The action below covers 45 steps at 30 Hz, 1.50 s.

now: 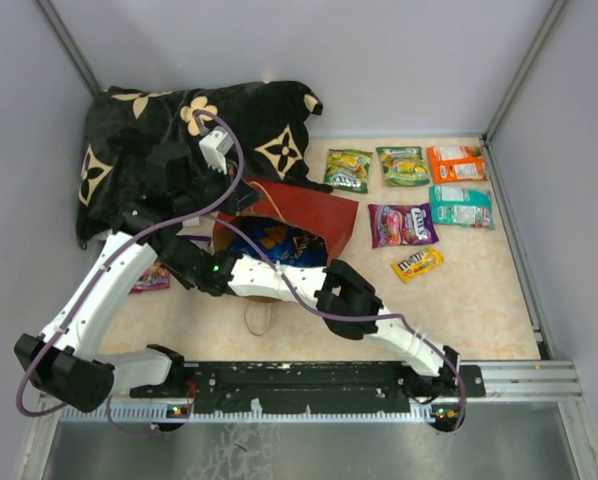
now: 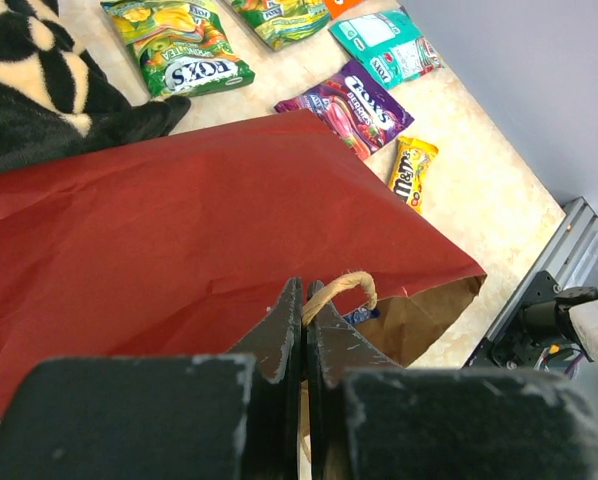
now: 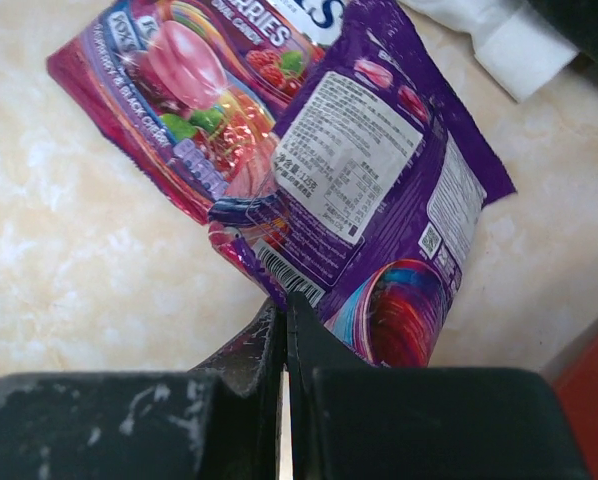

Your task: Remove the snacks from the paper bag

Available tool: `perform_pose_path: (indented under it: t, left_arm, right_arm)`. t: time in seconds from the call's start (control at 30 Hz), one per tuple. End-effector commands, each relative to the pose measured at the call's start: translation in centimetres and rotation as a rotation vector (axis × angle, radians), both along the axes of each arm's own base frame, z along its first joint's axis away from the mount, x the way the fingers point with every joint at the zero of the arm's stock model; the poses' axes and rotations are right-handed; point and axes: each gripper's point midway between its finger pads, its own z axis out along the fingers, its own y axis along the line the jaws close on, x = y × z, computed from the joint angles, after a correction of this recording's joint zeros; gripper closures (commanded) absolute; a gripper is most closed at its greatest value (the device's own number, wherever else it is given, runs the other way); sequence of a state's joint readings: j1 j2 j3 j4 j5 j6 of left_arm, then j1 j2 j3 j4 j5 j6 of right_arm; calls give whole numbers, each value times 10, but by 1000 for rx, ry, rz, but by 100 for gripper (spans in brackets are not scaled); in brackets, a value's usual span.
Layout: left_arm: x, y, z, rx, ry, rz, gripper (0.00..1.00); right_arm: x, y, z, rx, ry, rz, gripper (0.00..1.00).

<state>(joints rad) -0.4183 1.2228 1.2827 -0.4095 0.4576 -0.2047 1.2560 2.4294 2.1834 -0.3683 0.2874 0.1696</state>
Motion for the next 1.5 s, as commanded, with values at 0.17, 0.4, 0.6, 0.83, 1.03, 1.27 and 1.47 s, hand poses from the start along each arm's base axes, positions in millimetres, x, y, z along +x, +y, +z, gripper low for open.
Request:
perform_pose_path:
  t: [0.17, 0.4, 0.6, 0.83, 1.03, 1.27, 1.47]
  left_arm:
    - [-7, 1, 27, -63, -61, -24, 100]
    - [-6, 2, 26, -64, -58, -19, 100]
    - [-5, 3, 25, -65, -55, -19, 100]
    - [-4, 4, 25, -61, -56, -12, 100]
    - [-3, 4, 24, -61, -55, -11, 100]
    - [-2, 4, 21, -58, -48, -8, 100]
    - [-2, 4, 22, -58, -49, -8, 100]
  right_arm:
    - [35, -5, 12, 98, 48, -169, 100]
    - [36, 0, 17, 138, 51, -176, 100]
    - [27, 9, 19, 189, 92, -131, 80]
    - [0, 10, 33, 391, 116, -32, 21]
    - [-9, 3, 40, 439, 63, -29, 1]
    - [13, -10, 51, 526, 62, -87, 8]
    - [53, -22, 31, 483, 70, -230, 28]
